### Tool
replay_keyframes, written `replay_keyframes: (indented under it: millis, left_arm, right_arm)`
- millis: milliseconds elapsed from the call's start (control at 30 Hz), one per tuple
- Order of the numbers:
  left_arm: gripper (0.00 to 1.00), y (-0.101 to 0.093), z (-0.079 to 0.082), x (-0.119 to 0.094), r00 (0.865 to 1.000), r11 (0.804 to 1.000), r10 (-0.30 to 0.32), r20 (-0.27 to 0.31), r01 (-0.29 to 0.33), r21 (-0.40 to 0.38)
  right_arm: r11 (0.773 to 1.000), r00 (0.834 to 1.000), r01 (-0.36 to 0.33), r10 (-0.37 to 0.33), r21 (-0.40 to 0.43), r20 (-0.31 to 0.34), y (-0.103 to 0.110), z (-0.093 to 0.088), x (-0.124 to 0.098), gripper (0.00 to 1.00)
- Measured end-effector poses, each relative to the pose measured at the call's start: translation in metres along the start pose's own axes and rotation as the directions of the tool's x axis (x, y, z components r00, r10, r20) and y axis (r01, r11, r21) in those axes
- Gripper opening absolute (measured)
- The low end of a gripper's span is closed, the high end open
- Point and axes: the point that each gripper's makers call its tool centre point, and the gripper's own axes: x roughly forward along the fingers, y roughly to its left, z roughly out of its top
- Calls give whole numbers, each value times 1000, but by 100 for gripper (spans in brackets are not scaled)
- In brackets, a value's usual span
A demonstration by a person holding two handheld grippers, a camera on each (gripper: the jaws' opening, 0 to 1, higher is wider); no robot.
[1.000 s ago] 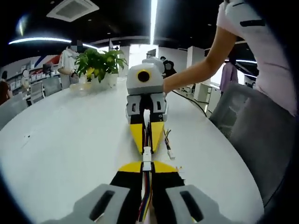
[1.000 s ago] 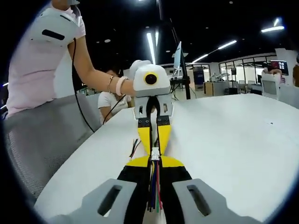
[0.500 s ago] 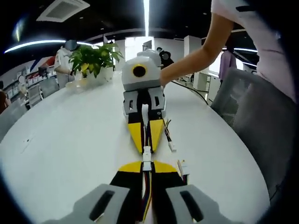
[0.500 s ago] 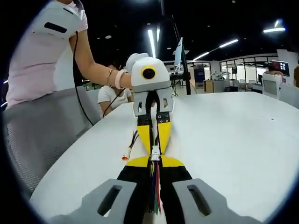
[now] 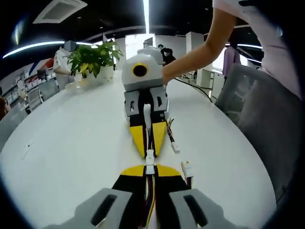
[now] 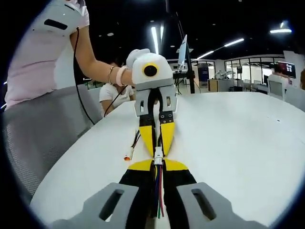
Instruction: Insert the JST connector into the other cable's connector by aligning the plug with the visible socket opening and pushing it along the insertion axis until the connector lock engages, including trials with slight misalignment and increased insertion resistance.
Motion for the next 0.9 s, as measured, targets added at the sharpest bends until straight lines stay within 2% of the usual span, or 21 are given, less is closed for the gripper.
replay_keyframes:
  millis: [433,767,833,900]
  left_arm:
    - [1,3,1,2,1000,1000,8,-18,-8,3]
    - [6,8,-2,-3,999,999,39,-28,-39,-15]
    - [8,11,0,-7,998,998,55,-20,-55,-20]
    - [10,13,3,-11,998,997,68,-8,-68,-30]
  right_arm:
    - [1000,1000,10,-10,-19,-21,-3,4,4,7]
    - [1000,999,25,-25,-13,-29,-2,5,4,11]
    - [999,999,42,-42,6,-13,-5,9,2,10]
    - [997,997,68,-69,41,29,-9,14,-1,7]
